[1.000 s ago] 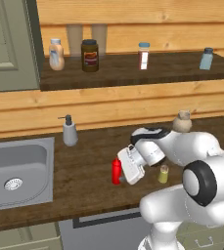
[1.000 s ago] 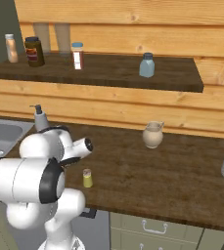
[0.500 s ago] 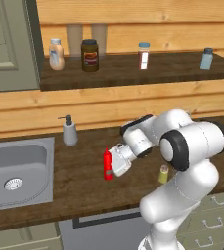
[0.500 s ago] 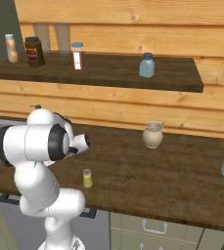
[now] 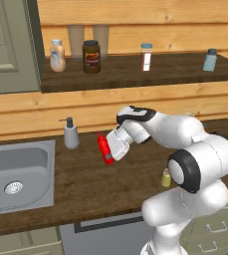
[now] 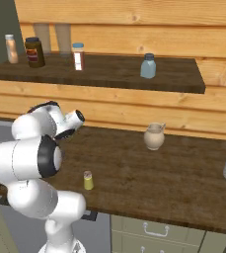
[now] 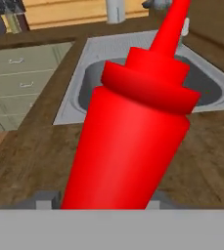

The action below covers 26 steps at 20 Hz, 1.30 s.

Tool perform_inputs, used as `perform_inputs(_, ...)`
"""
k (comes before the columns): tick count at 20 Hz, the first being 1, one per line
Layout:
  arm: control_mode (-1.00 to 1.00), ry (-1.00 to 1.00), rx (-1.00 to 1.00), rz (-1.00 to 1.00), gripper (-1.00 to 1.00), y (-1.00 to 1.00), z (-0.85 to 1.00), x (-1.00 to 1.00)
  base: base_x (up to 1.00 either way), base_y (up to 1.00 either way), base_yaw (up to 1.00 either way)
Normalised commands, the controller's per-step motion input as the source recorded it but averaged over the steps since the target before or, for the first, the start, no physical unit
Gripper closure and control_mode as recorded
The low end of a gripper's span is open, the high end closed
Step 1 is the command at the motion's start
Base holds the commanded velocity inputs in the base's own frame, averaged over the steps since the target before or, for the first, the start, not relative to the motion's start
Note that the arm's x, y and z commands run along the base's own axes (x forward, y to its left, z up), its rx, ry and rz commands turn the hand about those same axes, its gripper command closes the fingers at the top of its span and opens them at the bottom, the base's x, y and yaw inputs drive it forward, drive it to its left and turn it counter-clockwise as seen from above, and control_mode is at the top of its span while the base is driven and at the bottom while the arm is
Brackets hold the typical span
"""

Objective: Put the shaker and condiment bottle from the counter next to their counterparts in the cabinet.

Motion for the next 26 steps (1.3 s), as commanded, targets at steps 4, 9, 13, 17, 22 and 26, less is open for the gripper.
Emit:
perform_inputs(4,-1.0,-0.28,-0.29,-0.22,1.0,0.13,1.0,-0.17,0.0,0.0,0.0)
perform_inputs(9,-1.0,-0.26,-0.15,-0.29,1.0,0.03,0.92,-0.35,0.0,0.0,0.0)
perform_inputs(13,-1.0,-0.24,-0.04,-0.27,1.0,0.01,0.82,-0.64,0.0,0.0,0.0)
perform_inputs(17,-1.0,-0.24,0.03,-0.23,1.0,-0.02,0.97,-0.84,0.0,0.0,0.0)
perform_inputs(22,-1.0,-0.2,0.04,-0.16,1.0,-0.08,1.0,-0.76,0.0,0.0,0.0)
perform_inputs(26,-1.0,-0.2,0.05,-0.2,1.0,-0.23,0.99,-0.71,0.0,0.0,0.0)
